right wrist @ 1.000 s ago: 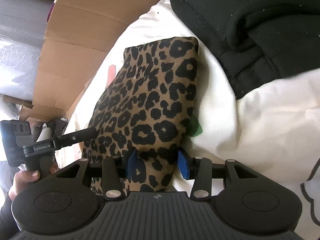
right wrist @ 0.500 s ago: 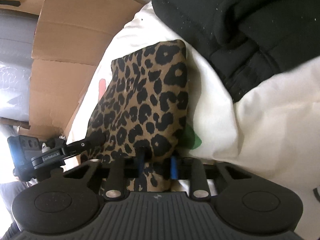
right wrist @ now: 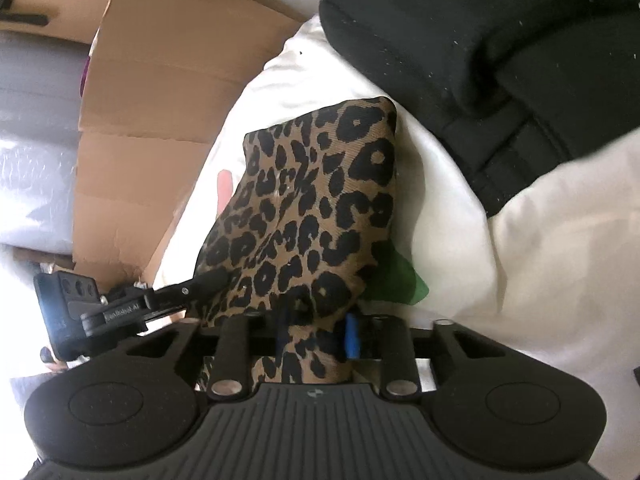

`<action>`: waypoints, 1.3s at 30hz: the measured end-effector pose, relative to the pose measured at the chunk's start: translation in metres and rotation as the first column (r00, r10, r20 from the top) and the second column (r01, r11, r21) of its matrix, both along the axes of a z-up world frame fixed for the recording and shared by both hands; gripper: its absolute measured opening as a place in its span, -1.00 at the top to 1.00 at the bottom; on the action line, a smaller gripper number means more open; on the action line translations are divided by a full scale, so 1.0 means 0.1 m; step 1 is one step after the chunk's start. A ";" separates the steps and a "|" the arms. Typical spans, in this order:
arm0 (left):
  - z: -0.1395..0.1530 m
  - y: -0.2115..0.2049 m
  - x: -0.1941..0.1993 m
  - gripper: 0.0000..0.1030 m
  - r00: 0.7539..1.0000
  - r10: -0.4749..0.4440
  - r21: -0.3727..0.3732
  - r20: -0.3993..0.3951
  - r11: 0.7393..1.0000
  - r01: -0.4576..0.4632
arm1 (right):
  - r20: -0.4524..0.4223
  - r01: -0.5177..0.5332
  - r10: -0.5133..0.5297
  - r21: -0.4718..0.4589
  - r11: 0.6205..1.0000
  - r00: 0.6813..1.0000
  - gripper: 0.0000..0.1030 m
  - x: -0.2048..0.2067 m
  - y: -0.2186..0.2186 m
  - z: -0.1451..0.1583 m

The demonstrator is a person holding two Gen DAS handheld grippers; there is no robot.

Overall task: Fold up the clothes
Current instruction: 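Grasp the folded leopard skirt's end with both tools together, then lift the folded skirt off the sheet with both tools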

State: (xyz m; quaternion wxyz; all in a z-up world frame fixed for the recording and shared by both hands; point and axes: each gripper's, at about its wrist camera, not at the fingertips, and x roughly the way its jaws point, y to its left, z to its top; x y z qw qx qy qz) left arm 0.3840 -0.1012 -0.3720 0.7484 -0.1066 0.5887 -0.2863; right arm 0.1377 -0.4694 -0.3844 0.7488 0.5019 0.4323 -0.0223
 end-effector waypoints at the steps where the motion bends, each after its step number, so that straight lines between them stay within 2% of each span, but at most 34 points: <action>1: -0.01 0.00 0.02 -0.27 1.000 0.004 -0.008 -0.009 1.000 -0.004 | 0.001 0.003 -0.003 0.003 1.000 1.000 0.33 0.00 0.00 -0.01; 6: -0.05 -0.02 0.10 -0.31 1.000 -0.011 -0.031 -0.024 0.999 0.010 | -0.015 0.026 -0.026 0.036 0.999 1.000 0.30 0.03 0.00 -0.10; 10: -0.09 -0.04 0.19 -0.38 0.998 -0.035 -0.080 -0.046 0.996 0.032 | -0.020 0.024 -0.023 0.049 0.999 1.000 0.29 0.08 0.03 -0.16; 13: -0.12 -0.07 0.24 -0.39 0.995 -0.074 -0.126 -0.074 0.990 0.064 | -0.020 0.029 -0.028 0.069 0.997 0.999 0.29 0.10 0.04 -0.22; 15: -0.12 -0.10 0.25 -0.39 0.992 -0.106 -0.125 -0.074 0.987 0.097 | -0.021 0.031 -0.029 0.081 0.996 0.999 0.29 0.12 0.05 -0.24; 17: -0.12 -0.10 0.27 -0.30 0.987 -0.133 -0.132 -0.088 0.984 0.121 | -0.020 0.029 -0.027 0.086 0.996 0.999 0.28 0.14 0.06 -0.25; 19: -0.13 -0.09 0.30 -0.05 0.983 -0.147 -0.125 -0.108 0.983 0.133 | -0.015 0.020 -0.019 0.085 0.996 1.000 0.26 0.16 0.07 -0.24; 24: -0.15 -0.12 0.33 0.09 0.979 -0.156 -0.098 -0.128 0.985 0.144 | -0.009 0.012 -0.011 0.073 0.997 1.000 0.29 0.16 0.11 -0.20; 26: -0.13 -0.14 0.31 0.16 0.981 -0.151 -0.081 -0.120 0.987 0.142 | -0.010 0.011 -0.011 0.058 0.998 1.000 0.38 0.17 0.12 -0.17; 28: -0.10 -0.13 0.30 0.34 0.984 -0.137 -0.076 -0.111 0.989 0.130 | -0.008 0.003 -0.003 0.037 0.999 1.000 0.62 0.16 0.13 -0.12; 30: -0.06 -0.10 0.27 0.42 0.988 -0.122 -0.087 -0.099 0.990 0.114 | 0.001 -0.009 0.009 0.022 1.000 1.000 0.74 0.15 0.12 -0.07; 32: -0.02 -0.08 0.24 0.46 0.991 -0.106 -0.091 -0.084 0.991 0.098 | 0.008 -0.021 0.020 0.007 1.000 1.000 0.82 0.15 0.12 -0.03; 39: 0.19 0.00 0.12 0.51 0.998 -0.063 -0.108 -0.023 0.992 0.060 | 0.042 -0.060 0.063 -0.068 0.996 0.997 0.86 0.18 0.14 0.16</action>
